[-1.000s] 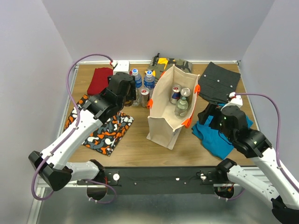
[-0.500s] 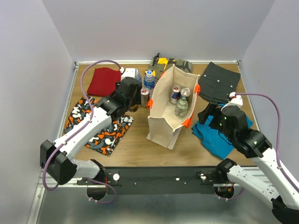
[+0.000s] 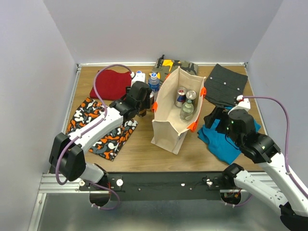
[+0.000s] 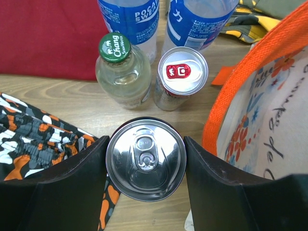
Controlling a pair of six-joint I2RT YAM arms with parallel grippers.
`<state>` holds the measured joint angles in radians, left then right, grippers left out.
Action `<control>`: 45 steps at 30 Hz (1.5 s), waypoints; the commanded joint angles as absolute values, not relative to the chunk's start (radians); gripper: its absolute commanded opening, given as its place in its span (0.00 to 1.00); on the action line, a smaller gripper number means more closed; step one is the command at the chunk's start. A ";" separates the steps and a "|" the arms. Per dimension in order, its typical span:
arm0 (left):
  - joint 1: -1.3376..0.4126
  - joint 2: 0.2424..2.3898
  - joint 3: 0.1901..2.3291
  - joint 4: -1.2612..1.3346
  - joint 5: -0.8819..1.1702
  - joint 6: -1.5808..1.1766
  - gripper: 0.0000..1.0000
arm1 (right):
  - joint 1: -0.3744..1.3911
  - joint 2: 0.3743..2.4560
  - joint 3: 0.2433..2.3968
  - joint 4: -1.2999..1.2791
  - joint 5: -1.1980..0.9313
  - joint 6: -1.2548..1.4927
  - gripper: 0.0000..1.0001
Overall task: Take the beverage out of the canvas bag
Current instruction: Place the drink at the center of the board.
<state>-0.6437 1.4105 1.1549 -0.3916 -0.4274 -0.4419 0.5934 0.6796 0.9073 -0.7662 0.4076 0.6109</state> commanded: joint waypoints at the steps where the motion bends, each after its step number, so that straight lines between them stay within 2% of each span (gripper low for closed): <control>1: -0.638 1.440 1.197 -0.284 -0.439 -0.448 0.00 | 0.589 0.669 0.914 -0.799 0.443 0.624 1.00; 43: -0.581 1.542 1.158 -0.268 -0.448 -0.483 0.00 | 0.589 0.660 0.854 -0.759 0.440 0.630 1.00; 44: -0.580 1.543 1.157 -0.268 -0.446 -0.486 0.01 | 0.588 0.652 0.854 -0.758 0.440 0.632 1.00; 45: -0.580 1.543 1.155 -0.267 -0.442 -0.488 0.09 | 0.588 0.650 0.851 -0.758 0.442 0.632 1.00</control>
